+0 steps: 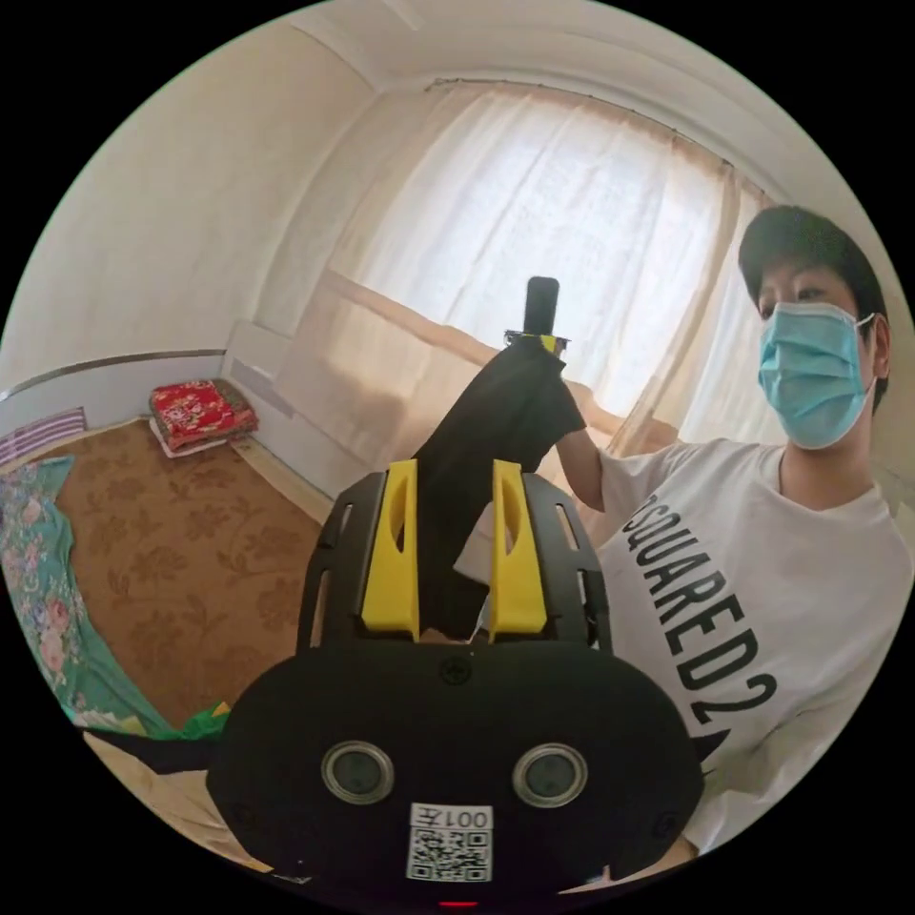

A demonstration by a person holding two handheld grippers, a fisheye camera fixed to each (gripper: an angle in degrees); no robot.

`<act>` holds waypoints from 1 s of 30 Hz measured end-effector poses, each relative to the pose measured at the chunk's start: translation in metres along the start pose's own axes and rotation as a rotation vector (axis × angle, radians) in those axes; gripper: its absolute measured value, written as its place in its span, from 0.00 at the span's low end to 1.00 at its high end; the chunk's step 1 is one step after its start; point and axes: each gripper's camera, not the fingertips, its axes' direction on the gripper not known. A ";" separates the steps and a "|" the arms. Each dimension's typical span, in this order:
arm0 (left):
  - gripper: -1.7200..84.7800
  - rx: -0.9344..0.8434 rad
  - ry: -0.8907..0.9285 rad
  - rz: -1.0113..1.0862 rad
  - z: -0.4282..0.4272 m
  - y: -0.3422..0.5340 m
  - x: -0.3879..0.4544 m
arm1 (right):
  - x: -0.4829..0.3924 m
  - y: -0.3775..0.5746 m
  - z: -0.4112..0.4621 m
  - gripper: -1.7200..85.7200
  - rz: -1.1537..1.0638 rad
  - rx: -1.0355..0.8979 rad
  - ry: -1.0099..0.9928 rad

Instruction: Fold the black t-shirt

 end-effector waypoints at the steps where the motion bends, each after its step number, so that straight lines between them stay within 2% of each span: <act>1: 0.14 -0.023 0.004 0.041 0.003 -0.012 0.007 | -0.001 0.003 -0.001 0.03 -0.004 -0.016 -0.018; 3: 0.16 -0.066 0.015 0.122 0.008 -0.030 0.018 | -0.004 0.014 -0.005 0.03 -0.017 -0.088 -0.074; 6: 0.16 -0.137 0.125 0.248 0.013 -0.061 0.029 | -0.010 0.029 -0.009 0.03 -0.038 -0.166 -0.139; 11: 0.15 -0.271 0.254 0.370 0.030 -0.110 0.046 | -0.026 0.054 -0.029 0.03 -0.049 -0.187 -0.147; 14: 0.08 -0.218 0.294 0.401 0.036 -0.128 0.061 | -0.039 0.072 -0.044 0.03 -0.060 -0.178 -0.135; 20: 0.01 -0.123 0.227 0.344 0.033 -0.151 0.076 | -0.062 0.118 -0.078 0.04 -0.001 -0.105 -0.053; 30: 0.01 -0.125 0.138 0.197 0.021 -0.182 0.080 | -0.089 0.204 -0.081 0.10 0.117 0.035 0.120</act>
